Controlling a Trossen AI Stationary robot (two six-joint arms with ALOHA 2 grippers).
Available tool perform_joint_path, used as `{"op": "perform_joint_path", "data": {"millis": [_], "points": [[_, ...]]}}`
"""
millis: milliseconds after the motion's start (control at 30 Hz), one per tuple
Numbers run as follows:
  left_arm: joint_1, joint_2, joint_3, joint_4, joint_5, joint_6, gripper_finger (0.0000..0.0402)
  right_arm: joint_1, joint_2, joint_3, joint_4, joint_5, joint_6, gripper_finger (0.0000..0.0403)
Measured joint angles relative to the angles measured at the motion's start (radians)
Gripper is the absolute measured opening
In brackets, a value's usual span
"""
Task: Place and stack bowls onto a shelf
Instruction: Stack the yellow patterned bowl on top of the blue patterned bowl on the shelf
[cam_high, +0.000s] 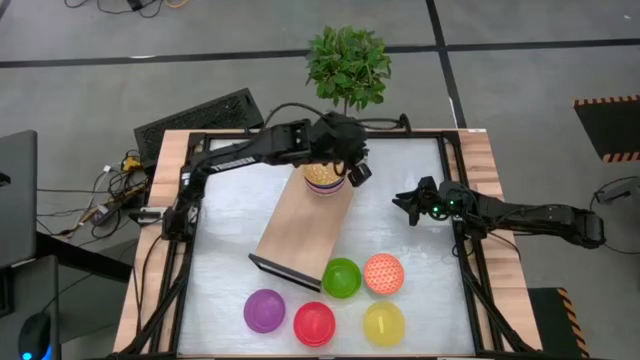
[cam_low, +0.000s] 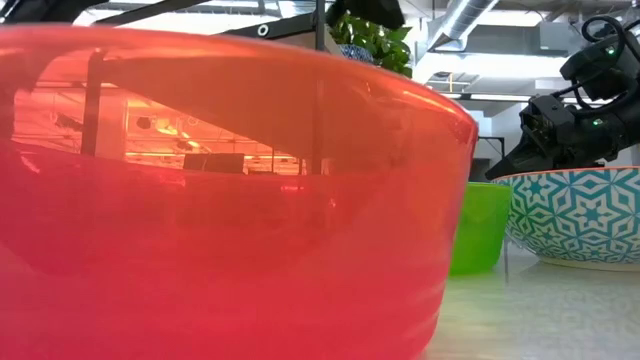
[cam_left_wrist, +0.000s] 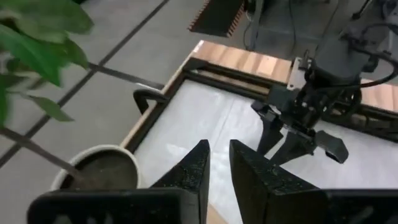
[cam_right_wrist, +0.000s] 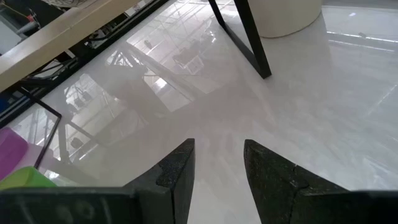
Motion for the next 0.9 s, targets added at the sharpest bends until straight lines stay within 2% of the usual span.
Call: {"op": "perform_joint_path", "data": {"millis": [167,300,367,467,600,667,767,900], "points": [[-0.013,-0.039,-0.029,0.093,-0.002,0.025,0.0010,0.000,0.000,0.000,0.000,0.000,0.000,0.0164],[-0.046,-0.142,-0.173,0.256,-0.010,0.070,0.0003,0.000,0.000,0.000,-0.001,-0.002,0.000,0.0164],[-0.058,-0.244,-0.292,0.317,-0.073,0.065,0.0002,0.000,0.001,0.000,-0.001,-0.002,0.000,0.0164],[-0.045,-0.450,-0.551,0.476,-0.144,0.021,0.0000,0.000,0.001,0.000,-0.001,-0.002,-0.001,0.0164],[-0.007,-0.620,-0.881,0.843,-0.072,-0.041,0.0000,0.000,0.006,0.000,-0.001,-0.002,-0.030,0.0164],[0.003,-0.636,-0.972,0.918,-0.048,-0.075,0.0000,0.000,0.006,0.000,-0.001,-0.001,-0.034,0.0164],[0.004,-0.619,-1.014,0.941,-0.045,-0.119,0.0000,0.000,0.006,0.000,-0.001,-0.001,-0.034,0.0164],[-0.012,-0.536,-0.959,0.953,-0.055,-0.102,0.0000,0.000,0.006,0.000,-0.001,-0.001,-0.035,0.0164]]}}
